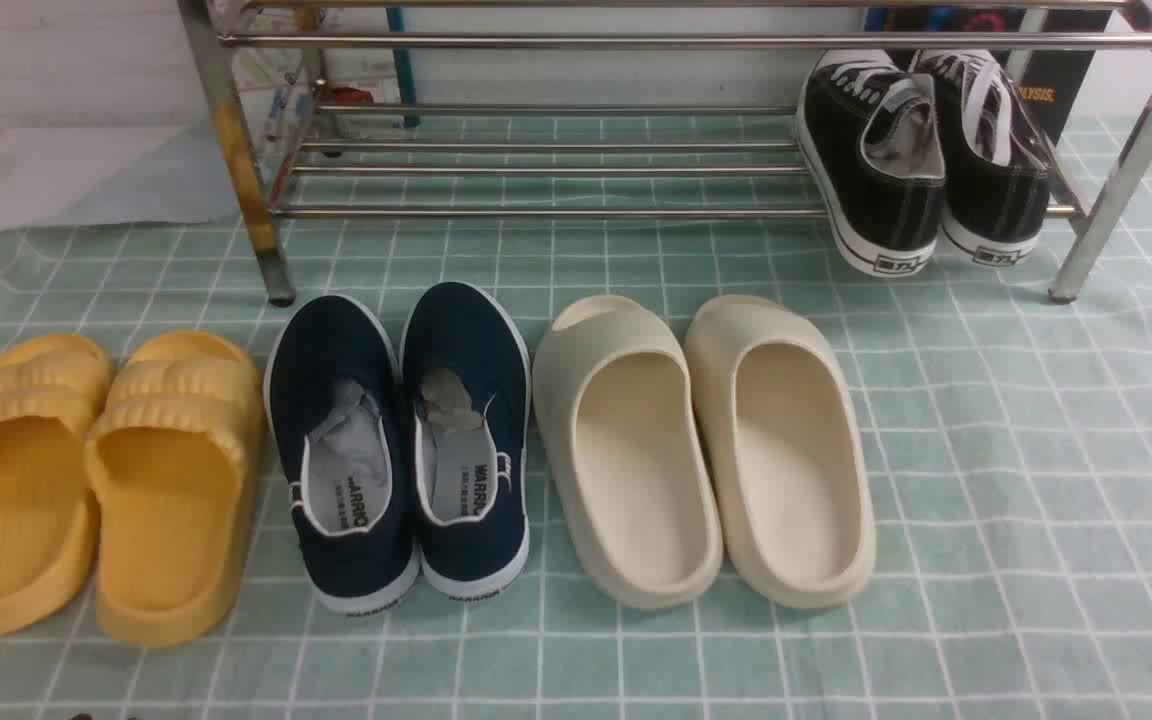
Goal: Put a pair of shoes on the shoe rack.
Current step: Use the left arm to grab the shoe closest to it
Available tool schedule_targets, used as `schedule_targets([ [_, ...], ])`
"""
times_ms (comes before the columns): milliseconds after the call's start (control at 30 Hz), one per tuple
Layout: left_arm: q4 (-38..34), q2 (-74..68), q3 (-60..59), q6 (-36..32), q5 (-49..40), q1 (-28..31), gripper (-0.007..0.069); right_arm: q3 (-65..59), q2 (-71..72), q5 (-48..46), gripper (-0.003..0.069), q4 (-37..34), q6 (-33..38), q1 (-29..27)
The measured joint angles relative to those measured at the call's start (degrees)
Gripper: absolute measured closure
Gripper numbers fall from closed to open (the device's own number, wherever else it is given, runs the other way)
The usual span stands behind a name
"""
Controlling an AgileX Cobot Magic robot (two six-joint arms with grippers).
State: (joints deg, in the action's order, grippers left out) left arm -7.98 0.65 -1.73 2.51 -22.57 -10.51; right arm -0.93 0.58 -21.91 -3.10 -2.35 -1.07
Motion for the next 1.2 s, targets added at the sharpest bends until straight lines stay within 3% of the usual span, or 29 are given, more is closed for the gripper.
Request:
schedule_targets([
  [533,0.00,0.00,0.00,-0.13,5.60,0.00,0.0386,0.00,0.00,0.00,0.0419,0.00,0.00,0.00],
  [833,-0.27,0.00,0.00,0.02,31.26,0.00,0.0386,0.00,0.00,0.00,0.0419,0.00,0.00,0.00],
  [900,-0.57,0.00,0.00,0.84,33.59,0.00,0.0386,0.00,0.00,0.00,0.0419,0.00,0.00,0.00],
  [1033,-2.40,0.00,0.00,15.00,52.52,0.00,0.0386,0.00,0.00,0.00,0.0419,-0.05,0.00,0.00],
  [1133,-2.58,0.00,0.00,20.47,60.94,0.00,0.0386,0.00,0.00,0.00,0.0419,-0.05,0.00,0.00],
  [1200,-2.46,0.00,0.50,20.53,60.81,0.00,0.0386,0.00,0.00,0.00,0.0419,-0.05,0.00,0.00],
])
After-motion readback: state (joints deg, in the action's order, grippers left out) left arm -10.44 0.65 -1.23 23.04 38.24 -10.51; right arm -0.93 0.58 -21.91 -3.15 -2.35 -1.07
